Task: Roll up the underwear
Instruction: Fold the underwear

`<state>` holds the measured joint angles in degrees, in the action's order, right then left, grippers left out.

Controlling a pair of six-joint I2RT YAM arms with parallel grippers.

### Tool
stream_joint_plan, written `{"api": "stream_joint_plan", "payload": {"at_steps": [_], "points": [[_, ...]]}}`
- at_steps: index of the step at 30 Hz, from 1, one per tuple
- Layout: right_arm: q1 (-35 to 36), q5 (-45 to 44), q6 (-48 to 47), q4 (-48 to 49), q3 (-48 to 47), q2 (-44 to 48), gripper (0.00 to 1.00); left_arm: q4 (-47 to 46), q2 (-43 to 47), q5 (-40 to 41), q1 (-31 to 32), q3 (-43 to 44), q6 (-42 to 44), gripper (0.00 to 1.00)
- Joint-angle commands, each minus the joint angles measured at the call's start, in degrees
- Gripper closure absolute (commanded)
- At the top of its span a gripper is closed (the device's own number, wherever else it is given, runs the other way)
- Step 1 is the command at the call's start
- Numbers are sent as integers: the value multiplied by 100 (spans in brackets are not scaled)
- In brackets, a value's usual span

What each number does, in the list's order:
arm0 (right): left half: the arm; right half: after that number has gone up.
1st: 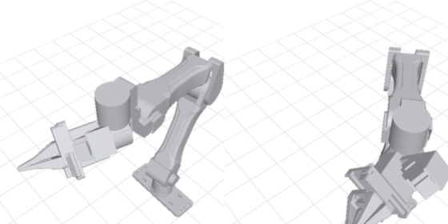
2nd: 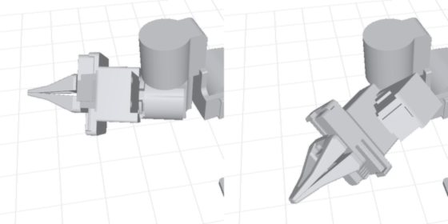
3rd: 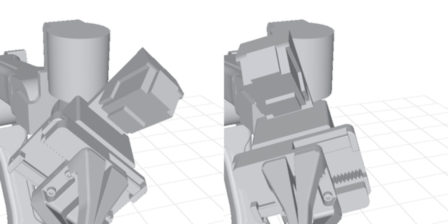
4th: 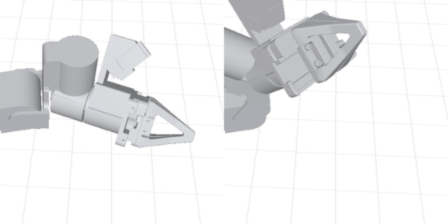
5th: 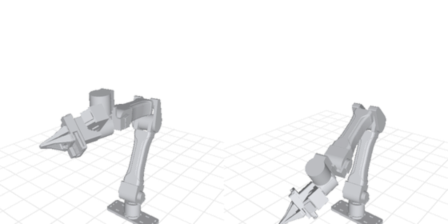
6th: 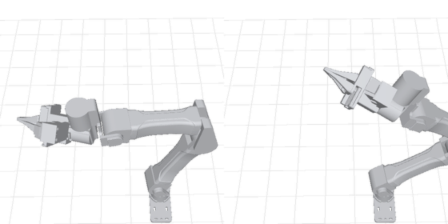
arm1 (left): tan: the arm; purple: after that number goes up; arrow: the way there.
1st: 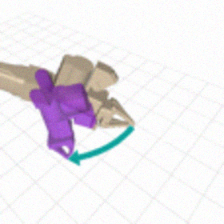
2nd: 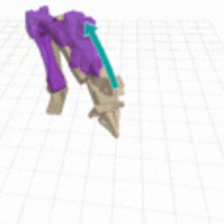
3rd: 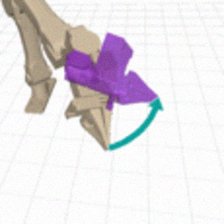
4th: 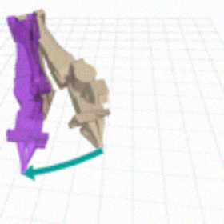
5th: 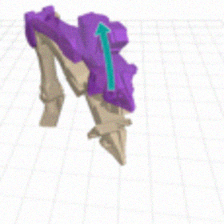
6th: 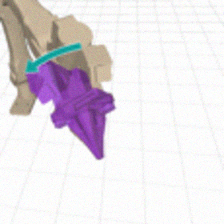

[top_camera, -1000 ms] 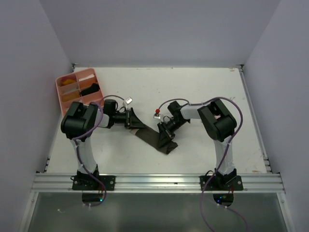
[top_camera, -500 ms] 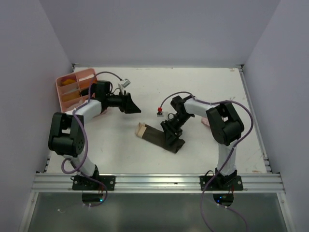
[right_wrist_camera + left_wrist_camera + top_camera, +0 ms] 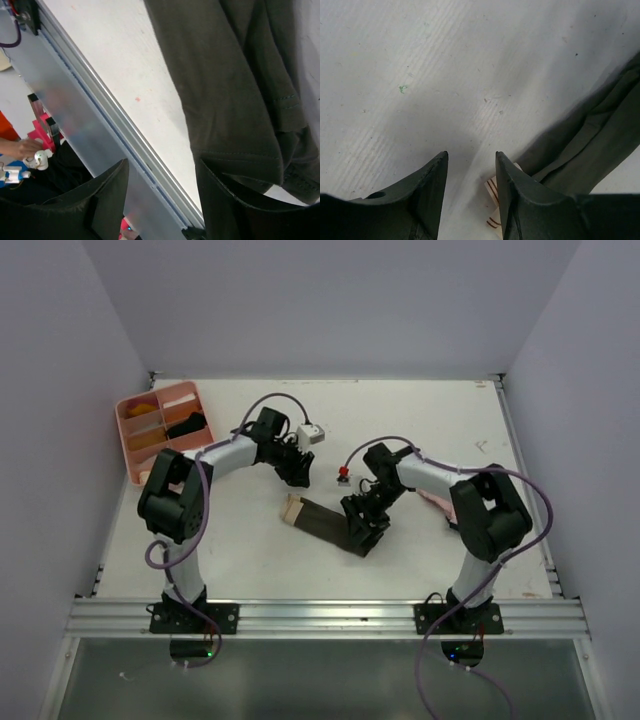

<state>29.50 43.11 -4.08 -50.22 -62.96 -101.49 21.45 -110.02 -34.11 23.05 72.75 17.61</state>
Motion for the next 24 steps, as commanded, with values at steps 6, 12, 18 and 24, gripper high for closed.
{"api": "stream_joint_plan", "payload": {"at_steps": [6, 12, 18, 24], "points": [[-102, -619, -120, -6, -497, -942, 44, 447, -38, 255, 95, 12, 761, 54], [-330, -936, -558, -356, -1665, -1442, 39, 518, 401, 518, 68, -866, 1078, 56], [-374, -1576, -1622, -1280, -3501, -2330, 36, 324, 946, 1055, -46, -1755, 693, 56], [-436, -1842, -1492, -1674, -6084, -3341, 34, 430, 1711, 423, -231, -2177, 473, 52]]}}
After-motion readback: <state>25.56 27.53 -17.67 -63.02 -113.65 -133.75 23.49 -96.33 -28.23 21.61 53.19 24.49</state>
